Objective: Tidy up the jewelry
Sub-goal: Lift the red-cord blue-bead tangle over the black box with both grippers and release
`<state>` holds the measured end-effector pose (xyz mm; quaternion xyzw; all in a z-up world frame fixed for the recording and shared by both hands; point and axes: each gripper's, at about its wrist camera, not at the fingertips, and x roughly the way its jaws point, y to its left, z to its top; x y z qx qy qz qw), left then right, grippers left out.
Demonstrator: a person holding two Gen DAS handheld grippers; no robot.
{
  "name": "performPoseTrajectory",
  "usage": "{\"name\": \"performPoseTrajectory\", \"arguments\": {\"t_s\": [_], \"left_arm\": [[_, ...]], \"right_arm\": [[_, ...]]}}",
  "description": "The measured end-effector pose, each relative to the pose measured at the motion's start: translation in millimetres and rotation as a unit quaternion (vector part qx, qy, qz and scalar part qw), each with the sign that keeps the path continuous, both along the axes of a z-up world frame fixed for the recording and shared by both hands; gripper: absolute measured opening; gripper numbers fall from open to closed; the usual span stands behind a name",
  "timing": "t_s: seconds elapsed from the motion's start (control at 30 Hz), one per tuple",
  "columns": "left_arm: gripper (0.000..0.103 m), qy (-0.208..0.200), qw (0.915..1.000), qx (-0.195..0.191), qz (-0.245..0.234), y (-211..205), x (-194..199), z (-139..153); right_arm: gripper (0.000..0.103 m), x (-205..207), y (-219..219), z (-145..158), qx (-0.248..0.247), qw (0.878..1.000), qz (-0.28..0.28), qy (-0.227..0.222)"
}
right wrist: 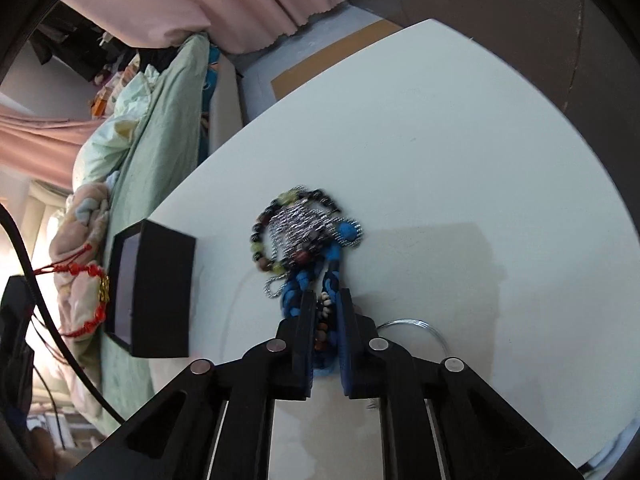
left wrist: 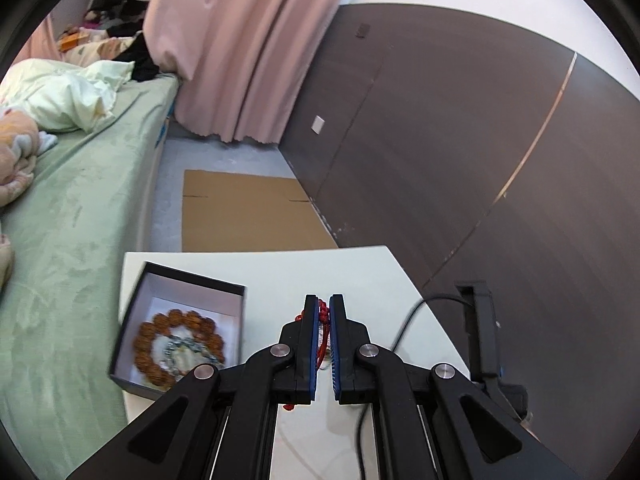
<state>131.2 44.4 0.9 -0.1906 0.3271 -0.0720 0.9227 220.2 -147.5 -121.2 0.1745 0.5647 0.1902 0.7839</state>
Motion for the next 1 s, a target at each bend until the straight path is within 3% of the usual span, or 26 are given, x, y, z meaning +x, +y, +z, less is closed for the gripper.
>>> {"name": "performPoseTrajectory", "arguments": {"t_s": [0.27, 0.4, 0.57, 0.6, 0.67, 0.7, 0.73, 0.83, 1.0], "left_arm": [[0.005, 0.012, 0.9986, -0.013, 0.049, 36, -1, -5], [0.005, 0.047, 0.9950, -0.033, 0.081, 53, 4, -15], [0.007, 0.088, 0.9905, -0.066, 0.082, 65, 10, -28], [0.012, 0.093, 0.9902, -0.065, 0.082, 66, 10, -29], [0.037, 0.098, 0.9898, -0.064, 0.081, 67, 10, -30], [0.061, 0.094, 0.9896, -0.066, 0.086, 69, 7, -29], [0.075, 0.086, 0.9896, -0.068, 0.093, 71, 4, -28], [0.086, 0.058, 0.9900, -0.065, 0.111, 77, -6, -18], [0.086, 0.065, 0.9872, -0.068, 0.128, 89, -10, -19]], "right_arm": [[0.011, -19, 10, 29, 0.046, 0.998, 0.006, -0.053], [0.011, -26, 14, 38, 0.075, 0.995, 0.008, -0.065], [0.011, -32, 26, 53, 0.113, 0.989, 0.014, -0.092], [0.011, -34, 28, 57, 0.124, 0.987, 0.018, -0.098], [0.011, -36, 33, 64, 0.140, 0.984, 0.023, -0.110], [0.011, -36, 37, 67, 0.146, 0.982, 0.025, -0.117], [0.011, -37, 39, 70, 0.153, 0.980, 0.028, -0.123], [0.011, -40, 46, 78, 0.178, 0.974, 0.037, -0.138], [0.011, -44, 62, 85, 0.215, 0.963, 0.060, -0.151]]}}
